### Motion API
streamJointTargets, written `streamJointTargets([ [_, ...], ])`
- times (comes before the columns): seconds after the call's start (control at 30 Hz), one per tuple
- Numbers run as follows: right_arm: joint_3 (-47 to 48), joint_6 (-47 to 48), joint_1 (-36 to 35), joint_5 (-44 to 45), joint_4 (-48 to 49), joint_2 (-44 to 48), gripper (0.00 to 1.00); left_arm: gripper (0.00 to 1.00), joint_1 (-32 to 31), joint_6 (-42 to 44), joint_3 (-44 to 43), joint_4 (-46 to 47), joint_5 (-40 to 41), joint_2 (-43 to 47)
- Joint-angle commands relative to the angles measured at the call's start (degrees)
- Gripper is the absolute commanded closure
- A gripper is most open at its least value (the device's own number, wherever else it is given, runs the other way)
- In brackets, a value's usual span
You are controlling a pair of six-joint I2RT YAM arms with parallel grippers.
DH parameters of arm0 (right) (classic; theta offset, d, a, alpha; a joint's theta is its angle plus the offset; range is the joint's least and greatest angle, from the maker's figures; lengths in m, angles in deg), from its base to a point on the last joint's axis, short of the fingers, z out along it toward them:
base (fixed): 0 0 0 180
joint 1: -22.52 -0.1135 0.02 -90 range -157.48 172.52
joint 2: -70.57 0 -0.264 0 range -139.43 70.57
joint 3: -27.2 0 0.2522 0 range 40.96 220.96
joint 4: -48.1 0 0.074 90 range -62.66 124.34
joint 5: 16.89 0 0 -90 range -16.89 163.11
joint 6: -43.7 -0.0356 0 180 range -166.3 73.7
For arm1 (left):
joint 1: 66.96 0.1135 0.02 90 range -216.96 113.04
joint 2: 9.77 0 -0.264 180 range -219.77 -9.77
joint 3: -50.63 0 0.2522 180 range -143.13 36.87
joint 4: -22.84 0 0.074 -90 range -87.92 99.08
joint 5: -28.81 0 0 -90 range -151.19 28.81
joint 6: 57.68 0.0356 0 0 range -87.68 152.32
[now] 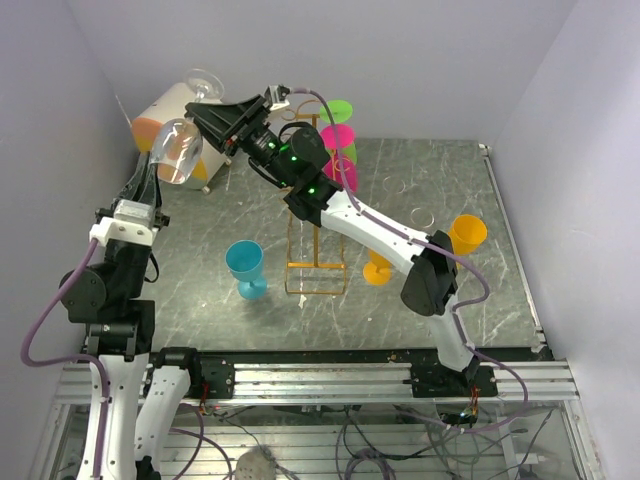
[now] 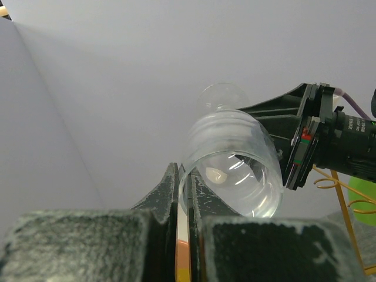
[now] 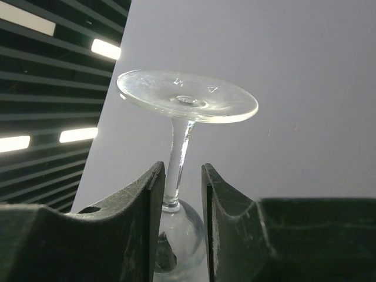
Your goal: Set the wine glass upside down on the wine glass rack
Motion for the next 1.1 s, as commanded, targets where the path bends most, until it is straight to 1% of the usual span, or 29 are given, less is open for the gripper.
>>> streamJointTargets([
  [0.0,2.6,-1.4,-0.3,-0.1,2.1,-1.8,0.71,0.93,-0.2,-0.2,0.1,4.3,-1.0,0.3],
  [0.17,3.3,-1.7,-0.2,-0.2,2.4,-2.1,0.86,0.93,-0.2,-0.5,0.9,4.8,-1.0,0.2],
  [0.27,3.3,-2.5,-0.3,-0.5,3.5,-2.3,1.0,0.93,-0.3,-0.6,1.3,5.2,-1.2,0.2],
  [0.5,3.9,-5.0,-0.4,-1.1,5.1,-2.9,1.0,0.93,-0.2,-1.2,1.2,4.1,-1.3,-0.2],
  [0.53,4.0,-4.9,-0.5,-0.8,5.1,-2.8,1.0,0.9,-0.2,-1.6,0.9,3.5,-1.1,-0.4],
  [0.6,4.2,-2.9,-0.2,-0.4,3.7,-2.4,1.0,0.72,-0.2,-2.1,-1.1,-0.1,-1.7,-1.1],
  [0.7,4.2,1.7,0.5,1.0,1.0,-0.6,1.0,0.49,-0.2,-3.1,-5.0,-7.9,-2.6,-1.2],
  [0.73,4.3,3.5,0.8,1.7,0.0,0.0,1.0,0.4,-0.2,-3.4,-6.3,-11.5,-2.7,-1.0],
  [0.77,4.6,5.2,0.9,2.3,-0.9,0.4,1.0,0.35,-0.2,-3.7,-8.0,-14.6,-2.8,-0.8],
  [0.83,5.7,9.1,1.3,3.9,-3.3,1.2,1.0,0.29,-0.2,-4.4,-11.3,-21.7,-2.7,-0.7],
  [0.97,5.9,17.3,1.5,7.9,-7.0,3.9,1.0,0.25,-0.2,-3.5,-19.0,-38.2,-3.4,-0.9],
  [1.07,4.6,21.8,1.5,10.2,-7.7,5.9,1.0,0.22,-0.2,-2.0,-21.4,-43.1,-2.3,0.4],
])
